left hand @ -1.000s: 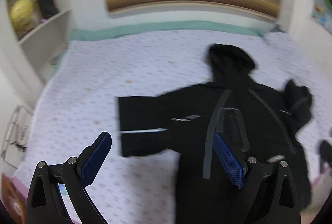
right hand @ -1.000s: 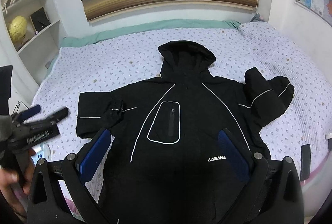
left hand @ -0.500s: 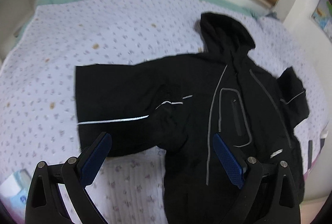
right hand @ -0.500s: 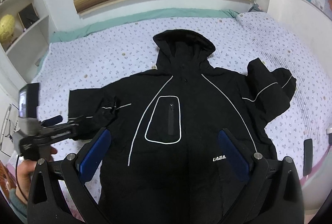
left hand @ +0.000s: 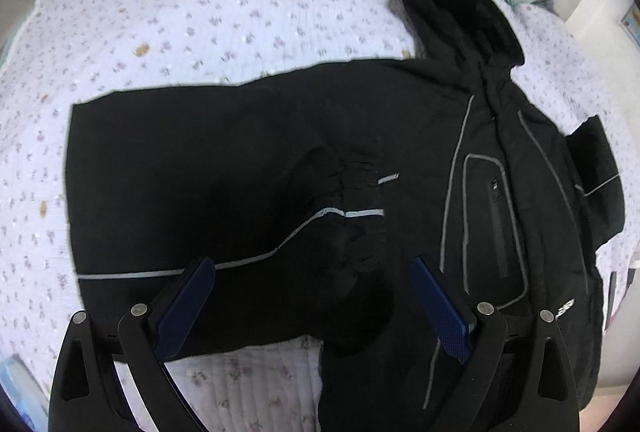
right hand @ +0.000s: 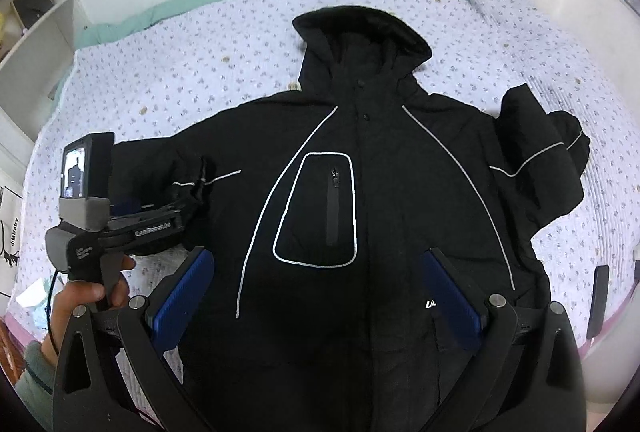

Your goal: Fold large clothes

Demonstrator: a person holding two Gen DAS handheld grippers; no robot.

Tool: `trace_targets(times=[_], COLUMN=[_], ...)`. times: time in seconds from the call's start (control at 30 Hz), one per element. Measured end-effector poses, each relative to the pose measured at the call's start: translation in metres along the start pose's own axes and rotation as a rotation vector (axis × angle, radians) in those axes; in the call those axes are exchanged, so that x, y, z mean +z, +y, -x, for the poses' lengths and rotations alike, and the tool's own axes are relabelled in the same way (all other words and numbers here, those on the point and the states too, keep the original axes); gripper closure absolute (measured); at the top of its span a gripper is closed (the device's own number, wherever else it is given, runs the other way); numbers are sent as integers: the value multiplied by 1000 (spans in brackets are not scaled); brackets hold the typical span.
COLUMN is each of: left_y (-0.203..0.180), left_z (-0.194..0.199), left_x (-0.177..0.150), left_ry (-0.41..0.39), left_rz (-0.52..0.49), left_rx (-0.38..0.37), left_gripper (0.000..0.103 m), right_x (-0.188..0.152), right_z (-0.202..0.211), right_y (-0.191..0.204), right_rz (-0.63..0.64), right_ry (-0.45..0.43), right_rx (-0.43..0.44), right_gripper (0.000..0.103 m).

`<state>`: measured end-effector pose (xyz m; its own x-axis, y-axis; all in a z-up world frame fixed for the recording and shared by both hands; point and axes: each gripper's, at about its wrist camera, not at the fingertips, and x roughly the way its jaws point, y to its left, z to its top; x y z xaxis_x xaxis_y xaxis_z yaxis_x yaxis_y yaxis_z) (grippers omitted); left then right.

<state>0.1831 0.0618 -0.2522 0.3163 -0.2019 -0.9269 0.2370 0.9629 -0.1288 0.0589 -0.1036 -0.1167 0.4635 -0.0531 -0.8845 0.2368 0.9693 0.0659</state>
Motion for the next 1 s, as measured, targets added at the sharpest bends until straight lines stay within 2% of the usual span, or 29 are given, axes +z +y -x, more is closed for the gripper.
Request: trace_targets(times=[0.1, 0.17, 0.23, 0.3, 0.37, 0.53, 0.6, 0.77, 0.9, 1.0], left_y=[-6, -9, -9, -3, 10, 74, 110, 215, 294, 324], left_z=[-16, -23, -30, -32, -19, 52, 85, 129, 120, 91], left_x=[-1, -3, -4, -3, -1, 0, 0, -14, -40, -58], left_ry=[12, -6, -28, -26, -53, -182, -240, -281, -272, -210], left_rz=[-25, -50, -67, -66, -21, 124, 178, 380, 555, 644], left_rx=[45, 93, 160, 153, 95, -17, -6, -16, 31, 24], left_gripper=[5, 5, 22, 66, 72, 73, 73, 71, 67, 65], right_x=[3, 4, 4, 5, 6, 9, 10, 11, 12, 15], right_z=[-10, -15, -19, -22, -23, -27, -32, -43, -43, -50], right_y=[2, 4, 6, 7, 8, 7, 9, 26, 46, 59], right_rz=[5, 8, 14, 20, 23, 19, 11, 43, 111, 141], right_ry=[22, 35, 43, 48, 52, 62, 74, 97, 81, 91], right_rx=[-3, -5, -10, -17, -24, -34, -27, 18, 5, 9], right_gripper=[0, 0, 0, 0, 0, 0, 0, 0, 0, 0])
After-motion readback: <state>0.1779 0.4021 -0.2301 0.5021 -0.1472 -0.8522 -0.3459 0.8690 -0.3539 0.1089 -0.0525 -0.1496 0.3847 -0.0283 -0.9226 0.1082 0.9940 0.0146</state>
